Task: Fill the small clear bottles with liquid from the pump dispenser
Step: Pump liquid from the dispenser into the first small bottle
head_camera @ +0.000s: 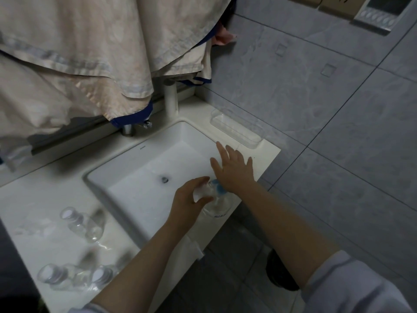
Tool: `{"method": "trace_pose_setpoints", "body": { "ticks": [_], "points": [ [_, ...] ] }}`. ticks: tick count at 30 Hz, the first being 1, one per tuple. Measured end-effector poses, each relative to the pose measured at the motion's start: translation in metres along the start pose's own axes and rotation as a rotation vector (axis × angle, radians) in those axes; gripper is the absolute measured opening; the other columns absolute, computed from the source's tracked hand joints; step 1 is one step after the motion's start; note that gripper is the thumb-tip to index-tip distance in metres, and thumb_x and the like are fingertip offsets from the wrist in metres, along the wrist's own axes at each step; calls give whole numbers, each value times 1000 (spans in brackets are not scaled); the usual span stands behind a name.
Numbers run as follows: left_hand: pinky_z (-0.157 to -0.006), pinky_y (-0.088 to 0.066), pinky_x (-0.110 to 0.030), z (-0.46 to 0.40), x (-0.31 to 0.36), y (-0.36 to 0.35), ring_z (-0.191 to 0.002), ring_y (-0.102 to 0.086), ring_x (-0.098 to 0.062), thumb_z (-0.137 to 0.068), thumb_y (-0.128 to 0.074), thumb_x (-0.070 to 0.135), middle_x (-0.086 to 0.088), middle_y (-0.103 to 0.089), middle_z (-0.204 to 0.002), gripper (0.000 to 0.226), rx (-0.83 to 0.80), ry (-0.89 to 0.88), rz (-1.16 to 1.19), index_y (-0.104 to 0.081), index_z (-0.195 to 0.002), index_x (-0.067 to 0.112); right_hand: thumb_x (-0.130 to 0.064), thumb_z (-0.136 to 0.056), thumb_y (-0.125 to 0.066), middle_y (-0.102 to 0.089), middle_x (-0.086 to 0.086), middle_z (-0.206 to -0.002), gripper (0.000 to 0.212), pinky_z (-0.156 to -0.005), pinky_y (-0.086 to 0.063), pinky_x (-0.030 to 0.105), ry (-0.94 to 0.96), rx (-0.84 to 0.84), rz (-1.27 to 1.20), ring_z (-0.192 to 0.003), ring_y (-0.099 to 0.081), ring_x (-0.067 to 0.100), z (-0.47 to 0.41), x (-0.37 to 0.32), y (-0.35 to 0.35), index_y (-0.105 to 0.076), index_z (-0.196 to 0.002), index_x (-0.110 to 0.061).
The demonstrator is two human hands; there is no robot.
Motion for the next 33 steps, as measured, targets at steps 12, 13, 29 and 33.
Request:
{"method": "trace_pose_setpoints", "body": {
  "ticks": [12, 13, 29, 33],
  "points": [
    [-87, -29, 7, 1, -7, -2, -105, -50, -2, -77, -73, 16, -3, -62, -122, 48, 0, -7, -22, -58, -122, 10, -55, -97, -9, 1, 0, -160, 59, -112, 7, 57, -32, -56, 1, -146, -3, 27, 3, 1, -13, 13, -149, -36],
    [-88, -29, 7, 1, -6, 0, -105, -50, -2, -77, -73, 15, -3, -62, -122, 47, 1, -11, -20, -58, -122, 10, -56, -97, -9, 0, 0, -160, 60, -113, 6, 57, -20, -41, 11, -146, -3, 27, 2, 1, -11, 13, -149, -36],
    [-95, -36, -12, 2, -3, 3, -107, -53, -4, -78, -72, 15, -1, -62, -122, 46, -1, -18, -8, -58, -122, 12, -60, -95, -8, -2, 0, -160, 61, -113, 6, 57, -12, 17, 4, -146, -5, 28, -3, 4, -9, 11, -149, -37],
    [-97, -38, -15, 1, -1, 3, -111, -56, -11, -78, -71, 17, -2, -62, -123, 46, 4, -14, -8, -58, -122, 12, -59, -95, -9, -5, 0, -160, 60, -113, 3, 58, -27, 29, -35, -146, -6, 28, -2, 4, -9, 8, -149, -38]
  ]
}}
Point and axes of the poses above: each hand's wrist, its own z-axis away from the middle knuckle, its own y-axis out of the back of the hand, x = y × z, the point moved 3 cm from there along -z, towards the middle knuckle
